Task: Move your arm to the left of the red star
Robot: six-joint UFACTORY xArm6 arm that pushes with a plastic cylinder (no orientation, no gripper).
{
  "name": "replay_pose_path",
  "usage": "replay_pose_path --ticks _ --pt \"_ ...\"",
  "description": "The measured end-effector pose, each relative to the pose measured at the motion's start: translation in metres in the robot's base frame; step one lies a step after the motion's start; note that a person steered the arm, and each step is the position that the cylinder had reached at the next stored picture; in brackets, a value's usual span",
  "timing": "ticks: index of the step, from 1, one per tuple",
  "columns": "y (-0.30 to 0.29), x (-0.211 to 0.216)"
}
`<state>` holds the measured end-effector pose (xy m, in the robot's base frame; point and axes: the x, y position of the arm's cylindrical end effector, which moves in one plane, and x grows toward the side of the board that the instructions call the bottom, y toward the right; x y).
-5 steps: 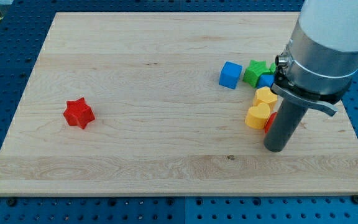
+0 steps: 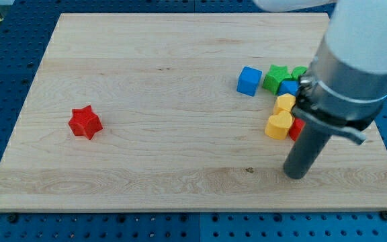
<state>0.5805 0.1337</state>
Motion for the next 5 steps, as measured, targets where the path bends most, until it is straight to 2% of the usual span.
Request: replay_pose_path --ticks 3,5 --pt "-0.124 -0.006" --pt "-0.253 -0.007"
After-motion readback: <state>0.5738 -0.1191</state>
